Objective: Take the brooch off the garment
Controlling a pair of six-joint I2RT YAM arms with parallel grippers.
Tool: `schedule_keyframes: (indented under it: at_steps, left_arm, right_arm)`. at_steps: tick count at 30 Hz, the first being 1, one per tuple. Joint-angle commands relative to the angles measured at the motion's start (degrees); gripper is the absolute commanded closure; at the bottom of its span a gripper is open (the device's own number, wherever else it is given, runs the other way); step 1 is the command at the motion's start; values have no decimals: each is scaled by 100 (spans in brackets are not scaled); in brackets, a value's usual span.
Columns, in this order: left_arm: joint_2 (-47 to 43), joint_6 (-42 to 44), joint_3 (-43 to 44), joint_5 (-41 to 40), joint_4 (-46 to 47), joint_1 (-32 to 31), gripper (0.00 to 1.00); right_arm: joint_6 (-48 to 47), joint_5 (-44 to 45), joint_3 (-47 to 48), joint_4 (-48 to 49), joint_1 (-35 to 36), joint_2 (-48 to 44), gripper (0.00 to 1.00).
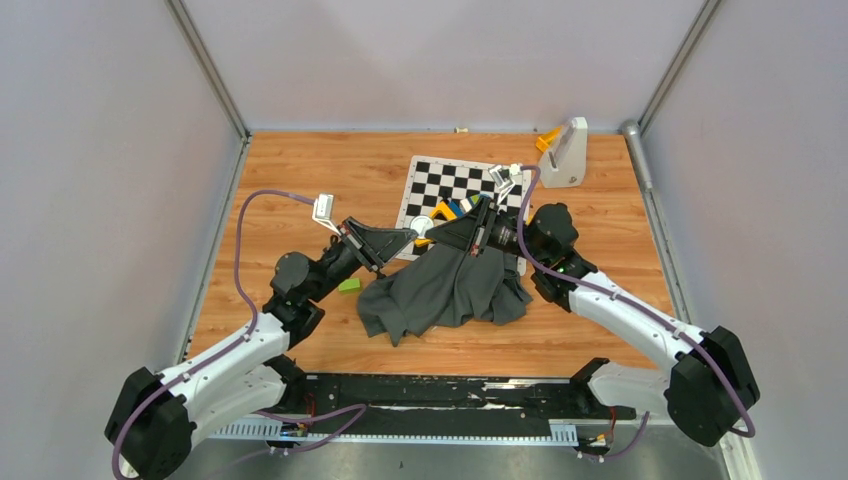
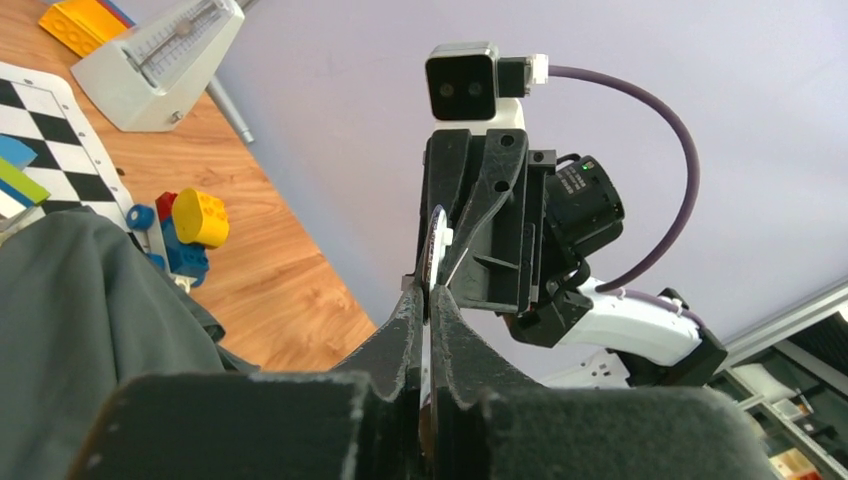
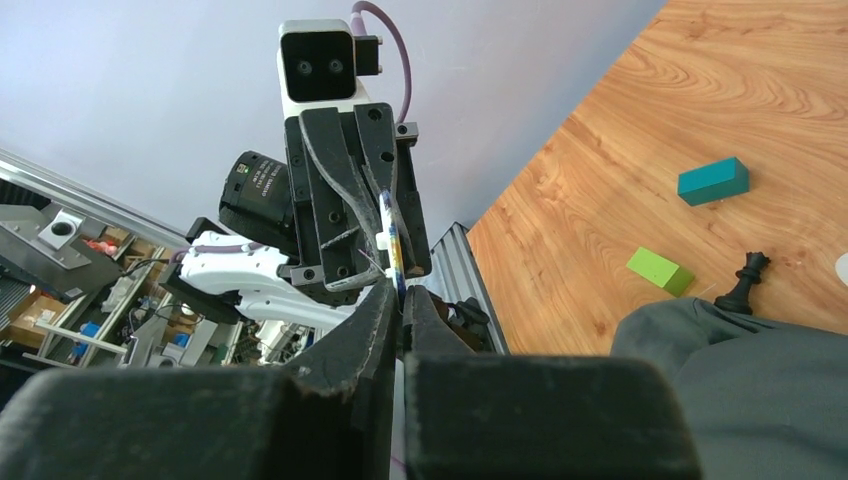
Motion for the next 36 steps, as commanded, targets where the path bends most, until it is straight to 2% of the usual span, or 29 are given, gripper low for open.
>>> schedule_keyframes:
  at_steps: [1,3,7,9,12,16,19,36]
  left_arm:
    - [-13,127,13,214,178,-3,89]
    - [-114,243,11,183,-71,19,69]
    - [-236,381,93,371,-370,187,50]
    - [-184,305,151,863,-303,375,46]
    - [-134,223,210,1288,-172,642,45]
    - [71,255,466,1823,-101,687,45]
    - [285,173,665,2212,61,691,51]
    - [642,71,818,2630,100,687,62]
  right_arm:
    - [-128,90,203,-214,5,-218,100]
    - [-241,127,223,-572,-18,-377,100]
    - [-185,46,125,-927,-96,-632,100]
    - [-164,-360,268,-1297,-176,-680,100]
    - [-326,-552,390,-1850,-207,-883,100]
    - [-504,-667,501,-2300,-257,-990,100]
    - [-495,-765,534,-2320,-264,-972,100]
    - [-435,-810,606,-2103,-266,-676,100]
